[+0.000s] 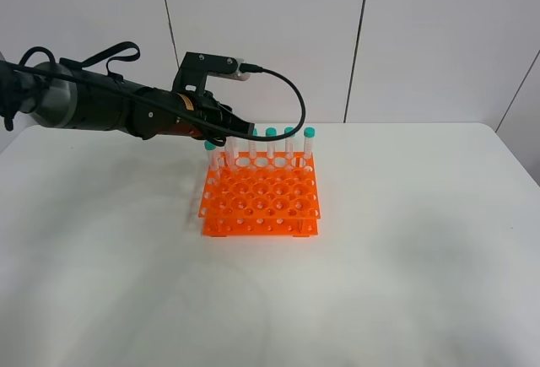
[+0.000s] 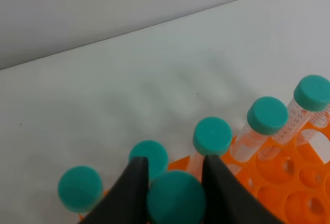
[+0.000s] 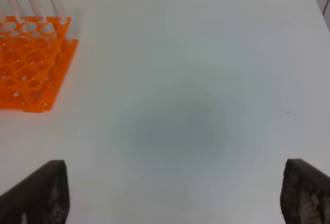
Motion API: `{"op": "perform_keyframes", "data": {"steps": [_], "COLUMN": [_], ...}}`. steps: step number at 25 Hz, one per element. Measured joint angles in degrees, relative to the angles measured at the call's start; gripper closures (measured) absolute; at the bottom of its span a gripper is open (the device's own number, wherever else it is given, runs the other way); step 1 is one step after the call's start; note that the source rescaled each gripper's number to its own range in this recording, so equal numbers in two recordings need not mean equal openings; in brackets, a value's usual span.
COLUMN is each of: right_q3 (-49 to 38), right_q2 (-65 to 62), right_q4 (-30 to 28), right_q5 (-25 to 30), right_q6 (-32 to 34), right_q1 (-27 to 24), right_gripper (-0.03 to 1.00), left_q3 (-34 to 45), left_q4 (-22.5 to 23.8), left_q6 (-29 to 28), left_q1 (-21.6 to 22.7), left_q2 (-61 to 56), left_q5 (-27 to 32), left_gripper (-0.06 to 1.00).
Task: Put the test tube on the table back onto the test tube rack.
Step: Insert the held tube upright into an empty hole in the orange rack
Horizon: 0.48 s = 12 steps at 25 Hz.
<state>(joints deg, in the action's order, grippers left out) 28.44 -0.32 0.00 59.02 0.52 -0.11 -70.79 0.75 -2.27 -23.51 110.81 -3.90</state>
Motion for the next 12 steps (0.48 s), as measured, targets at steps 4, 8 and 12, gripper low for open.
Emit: {"op": "perform_keyframes", "data": {"steps": [4,8,12], "right_q3": [0.0,0.0,0.0], "right_q2": [0.0,0.0,0.0], "right_q4": [0.0,0.0,0.0], "right_q5": [0.0,0.0,0.0], "right_q6": [0.0,0.0,0.0], "right_q1": [0.0,0.0,0.0], "right_gripper": [0.11,0.11,0.11], "left_q3": [0.0,0.0,0.0], "left_q4": [0.0,0.0,0.0], "left_q6": [-1.2,-1.7,-1.8], "left_q1": [0.0,0.0,0.0], "left_q2": [0.9,1.2,1.4], "left_q5": [0.0,0.1,0.1], "left_gripper": [0.94,0.94,0.94]}}
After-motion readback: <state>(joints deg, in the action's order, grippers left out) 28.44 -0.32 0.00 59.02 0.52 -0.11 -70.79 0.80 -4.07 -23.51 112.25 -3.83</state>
